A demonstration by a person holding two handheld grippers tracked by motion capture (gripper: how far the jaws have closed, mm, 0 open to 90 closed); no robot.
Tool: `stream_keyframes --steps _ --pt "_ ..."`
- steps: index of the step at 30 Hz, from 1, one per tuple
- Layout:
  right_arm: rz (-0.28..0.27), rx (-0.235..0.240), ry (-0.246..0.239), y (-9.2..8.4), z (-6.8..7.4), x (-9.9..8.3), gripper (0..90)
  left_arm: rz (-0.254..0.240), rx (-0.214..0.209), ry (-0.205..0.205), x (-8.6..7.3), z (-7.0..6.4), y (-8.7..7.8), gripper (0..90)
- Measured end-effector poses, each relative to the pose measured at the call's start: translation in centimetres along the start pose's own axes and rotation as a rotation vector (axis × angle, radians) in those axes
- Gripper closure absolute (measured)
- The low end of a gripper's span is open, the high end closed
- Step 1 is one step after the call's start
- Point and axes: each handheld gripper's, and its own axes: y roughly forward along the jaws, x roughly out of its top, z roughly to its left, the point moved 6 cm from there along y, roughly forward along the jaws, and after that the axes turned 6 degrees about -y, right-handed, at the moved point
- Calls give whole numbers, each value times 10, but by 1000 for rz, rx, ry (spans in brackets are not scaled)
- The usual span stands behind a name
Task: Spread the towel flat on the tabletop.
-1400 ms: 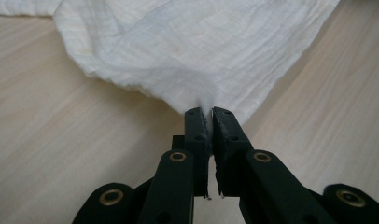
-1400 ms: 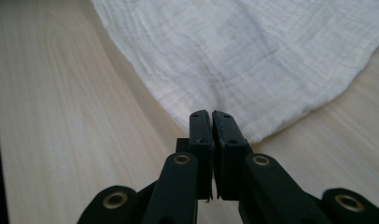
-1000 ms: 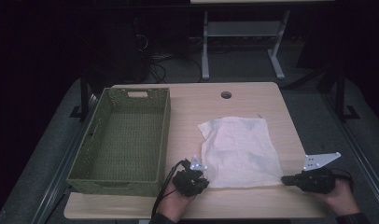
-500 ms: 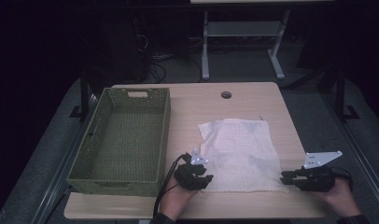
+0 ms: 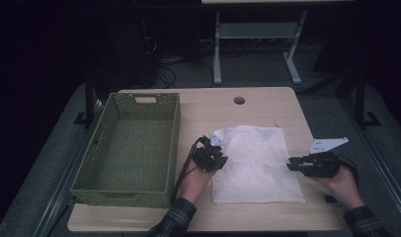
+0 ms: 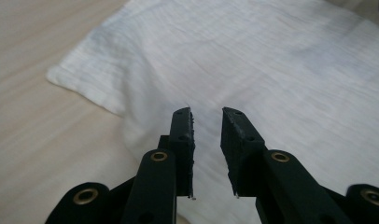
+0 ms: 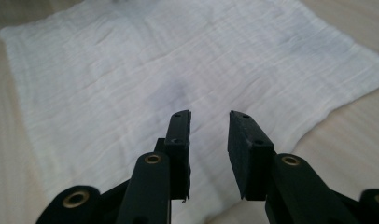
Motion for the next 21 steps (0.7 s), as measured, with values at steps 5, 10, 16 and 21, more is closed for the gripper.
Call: stream_keyframes --steps 5,10,16,21 --pt "0 -9 17 10 -17 12 690 -5 23 -22 14 17 12 716" --pt "-14 -20 35 18 -33 20 665 -4 41 -23 22 33 22 689" --pt "-23 -37 45 24 -52 27 665 -1 80 -39 32 54 32 673" --pt "-39 -52 81 34 -73 28 665 3 124 -56 40 72 40 642"
